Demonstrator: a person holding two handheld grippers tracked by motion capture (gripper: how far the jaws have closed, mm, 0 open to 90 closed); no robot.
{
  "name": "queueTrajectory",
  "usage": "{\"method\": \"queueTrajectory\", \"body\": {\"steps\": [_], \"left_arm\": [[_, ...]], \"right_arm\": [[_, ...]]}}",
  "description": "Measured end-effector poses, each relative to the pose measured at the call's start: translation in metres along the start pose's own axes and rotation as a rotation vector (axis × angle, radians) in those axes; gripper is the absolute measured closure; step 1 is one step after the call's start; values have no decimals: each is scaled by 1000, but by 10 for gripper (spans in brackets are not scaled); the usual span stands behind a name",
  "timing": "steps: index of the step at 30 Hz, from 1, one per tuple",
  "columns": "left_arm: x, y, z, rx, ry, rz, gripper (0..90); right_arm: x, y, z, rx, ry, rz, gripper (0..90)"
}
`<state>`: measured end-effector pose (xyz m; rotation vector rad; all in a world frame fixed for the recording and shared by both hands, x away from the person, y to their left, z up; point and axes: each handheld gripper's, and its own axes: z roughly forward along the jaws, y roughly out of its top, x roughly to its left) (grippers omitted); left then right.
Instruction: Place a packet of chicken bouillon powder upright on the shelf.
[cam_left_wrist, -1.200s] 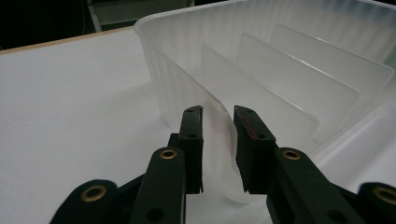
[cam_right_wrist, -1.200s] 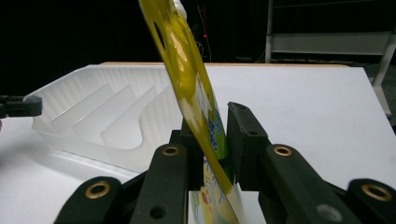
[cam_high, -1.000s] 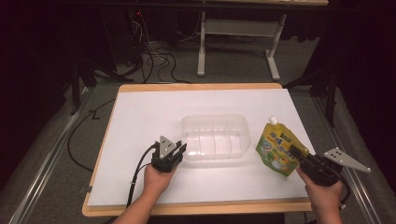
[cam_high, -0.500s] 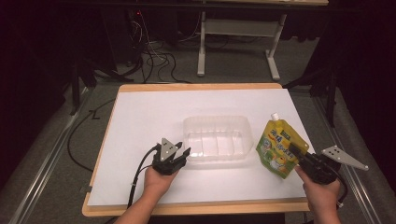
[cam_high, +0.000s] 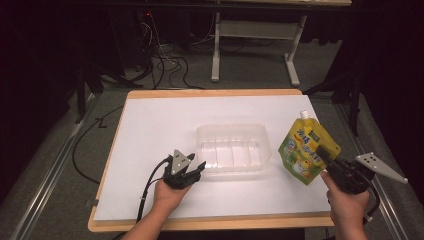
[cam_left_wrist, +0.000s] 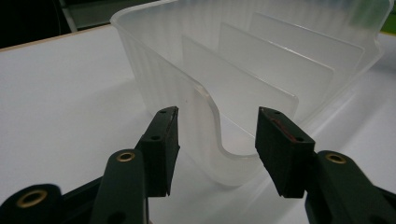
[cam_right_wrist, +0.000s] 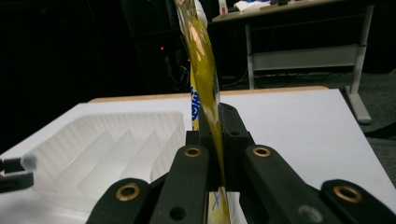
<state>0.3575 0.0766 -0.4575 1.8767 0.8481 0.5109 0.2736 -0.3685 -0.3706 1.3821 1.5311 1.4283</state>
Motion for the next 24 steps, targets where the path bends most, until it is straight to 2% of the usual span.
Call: {"method": "queueTrajectory", "body": {"steps": [9,12,20,24], "left_arm": [[1,0,-3,-19,-10,-1,487],[2,0,-6,-30,-9,-5,494],[2,-1,-7,-32,-18,-1,505],[1,-1,-7,-29,-11,6,544]], "right_arm": [[7,18,10,-37,2,-4,900],[11,24,14,-49,7,10,900],[26,47,20,-78,13,2,900],[34,55,25,-93,26,9,900]]}}
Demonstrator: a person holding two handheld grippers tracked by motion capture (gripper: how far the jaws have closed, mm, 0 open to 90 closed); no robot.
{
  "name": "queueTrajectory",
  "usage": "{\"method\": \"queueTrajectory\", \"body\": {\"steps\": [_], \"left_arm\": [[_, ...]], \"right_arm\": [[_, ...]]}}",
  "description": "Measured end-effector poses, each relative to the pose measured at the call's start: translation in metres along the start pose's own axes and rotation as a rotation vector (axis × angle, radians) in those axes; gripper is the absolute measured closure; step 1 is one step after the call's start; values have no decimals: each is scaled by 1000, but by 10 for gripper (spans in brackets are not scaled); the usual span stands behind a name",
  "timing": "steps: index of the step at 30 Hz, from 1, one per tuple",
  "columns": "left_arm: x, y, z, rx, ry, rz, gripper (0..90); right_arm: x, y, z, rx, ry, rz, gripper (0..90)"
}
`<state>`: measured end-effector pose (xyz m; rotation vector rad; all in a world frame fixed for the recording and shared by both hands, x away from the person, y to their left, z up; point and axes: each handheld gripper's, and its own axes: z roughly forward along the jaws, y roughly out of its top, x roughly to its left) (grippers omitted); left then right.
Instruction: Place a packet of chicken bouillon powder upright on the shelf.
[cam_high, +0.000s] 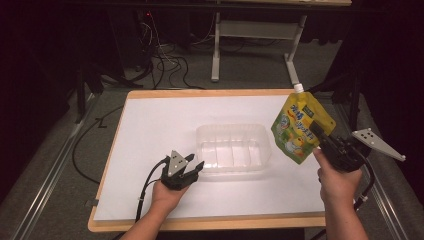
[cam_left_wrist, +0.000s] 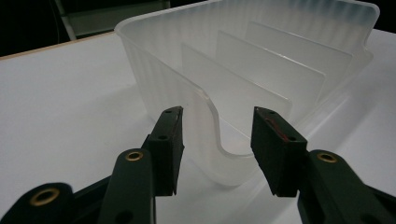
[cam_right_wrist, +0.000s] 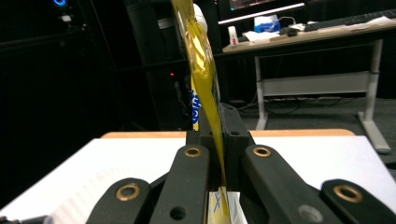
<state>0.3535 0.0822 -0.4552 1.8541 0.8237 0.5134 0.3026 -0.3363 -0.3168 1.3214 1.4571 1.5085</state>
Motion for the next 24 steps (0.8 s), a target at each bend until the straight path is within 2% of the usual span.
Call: {"method": "queueTrajectory", "body": {"steps": [12,24], "left_arm": [[3,0,-2,-4,3,8,551],[4,1,-2,-6,4,12,567]], "right_arm": [[32,4,26,-9,70,9,900],[53,-5,47,15,109,10,900]]}}
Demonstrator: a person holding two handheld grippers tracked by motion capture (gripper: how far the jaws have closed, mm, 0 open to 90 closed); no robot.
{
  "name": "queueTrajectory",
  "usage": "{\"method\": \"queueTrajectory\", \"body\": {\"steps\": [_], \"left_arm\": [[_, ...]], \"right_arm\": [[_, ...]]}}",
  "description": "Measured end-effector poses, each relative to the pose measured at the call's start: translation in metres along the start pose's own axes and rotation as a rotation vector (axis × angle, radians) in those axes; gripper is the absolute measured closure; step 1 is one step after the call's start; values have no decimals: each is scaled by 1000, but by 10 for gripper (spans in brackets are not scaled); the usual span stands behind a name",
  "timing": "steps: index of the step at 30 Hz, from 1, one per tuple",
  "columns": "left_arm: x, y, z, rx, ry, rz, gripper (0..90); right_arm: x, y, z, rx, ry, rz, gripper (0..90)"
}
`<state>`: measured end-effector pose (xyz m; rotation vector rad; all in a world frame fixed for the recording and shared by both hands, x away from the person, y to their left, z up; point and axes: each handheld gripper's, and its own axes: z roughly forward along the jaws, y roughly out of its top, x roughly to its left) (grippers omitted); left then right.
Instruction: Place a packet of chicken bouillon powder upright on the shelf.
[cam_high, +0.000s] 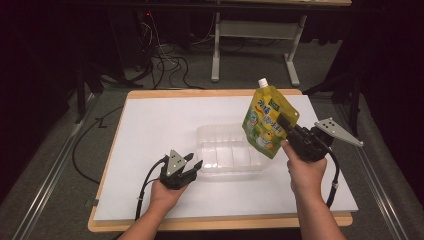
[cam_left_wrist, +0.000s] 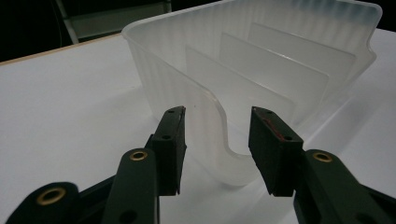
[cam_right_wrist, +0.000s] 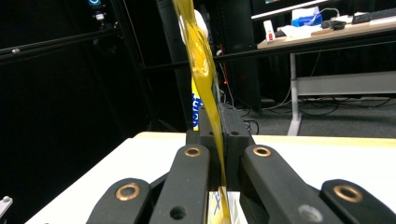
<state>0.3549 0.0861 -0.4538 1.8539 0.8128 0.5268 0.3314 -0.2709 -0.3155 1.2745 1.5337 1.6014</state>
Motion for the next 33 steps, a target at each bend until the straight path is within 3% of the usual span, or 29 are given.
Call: {"method": "queueTrajectory", "body": {"steps": [18,22,29,33], "left_arm": [[-1,2,-5,-20,0,10,588],[1,2,-4,-19,5,7,599],[0,2,-1,-9,16,19,610],[0,1,2,1,18,27,620]], "right_arm": [[24,-18,26,34,35,13,900],[27,-20,30,29,6,2,900],[23,-26,41,31,-65,33,900],[23,-29,48,42,-80,51,900]]}}
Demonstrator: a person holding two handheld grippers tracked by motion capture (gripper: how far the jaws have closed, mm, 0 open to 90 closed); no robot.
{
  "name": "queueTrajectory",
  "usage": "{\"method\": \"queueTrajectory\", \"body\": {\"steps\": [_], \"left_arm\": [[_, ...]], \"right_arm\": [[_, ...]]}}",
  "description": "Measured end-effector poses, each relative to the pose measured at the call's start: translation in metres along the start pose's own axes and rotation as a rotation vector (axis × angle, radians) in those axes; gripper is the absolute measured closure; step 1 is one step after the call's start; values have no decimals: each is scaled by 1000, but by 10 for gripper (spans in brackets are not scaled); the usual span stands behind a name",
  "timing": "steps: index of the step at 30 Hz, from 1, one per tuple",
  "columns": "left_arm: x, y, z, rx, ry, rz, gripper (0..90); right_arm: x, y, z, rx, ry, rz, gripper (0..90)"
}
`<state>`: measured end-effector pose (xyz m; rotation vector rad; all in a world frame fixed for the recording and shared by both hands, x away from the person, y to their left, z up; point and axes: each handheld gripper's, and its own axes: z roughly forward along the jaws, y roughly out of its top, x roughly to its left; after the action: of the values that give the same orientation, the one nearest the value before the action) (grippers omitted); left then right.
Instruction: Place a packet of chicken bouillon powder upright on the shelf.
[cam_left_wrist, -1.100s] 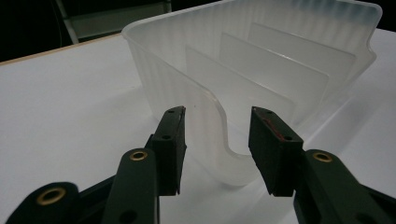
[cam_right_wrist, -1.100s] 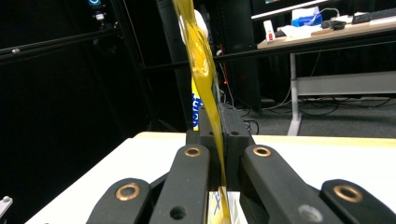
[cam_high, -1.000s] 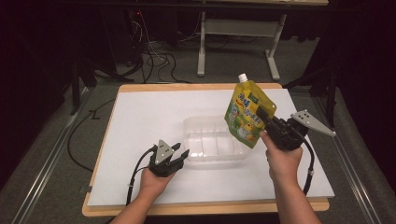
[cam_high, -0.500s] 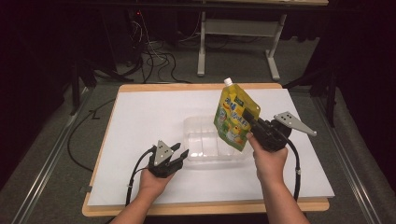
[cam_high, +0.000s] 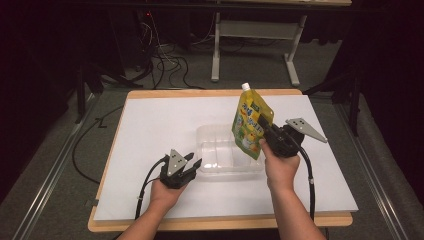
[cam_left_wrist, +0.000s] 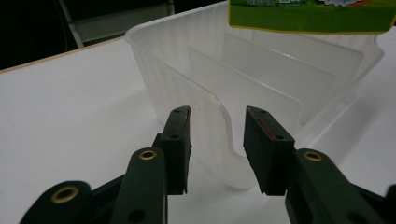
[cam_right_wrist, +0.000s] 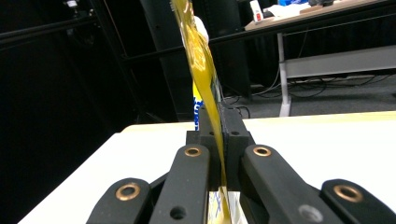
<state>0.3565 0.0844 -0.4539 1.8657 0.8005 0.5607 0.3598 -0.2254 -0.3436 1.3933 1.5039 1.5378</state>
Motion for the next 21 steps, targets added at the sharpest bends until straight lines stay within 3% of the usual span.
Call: {"method": "queueTrajectory", "body": {"steps": [13,21], "left_arm": [[1,-1,7,9,0,2,638],[-3,-1,9,12,2,12,666]], "right_arm": [[13,-9,13,6,-34,-17,900],[19,-11,14,5,-28,16,900]]}}
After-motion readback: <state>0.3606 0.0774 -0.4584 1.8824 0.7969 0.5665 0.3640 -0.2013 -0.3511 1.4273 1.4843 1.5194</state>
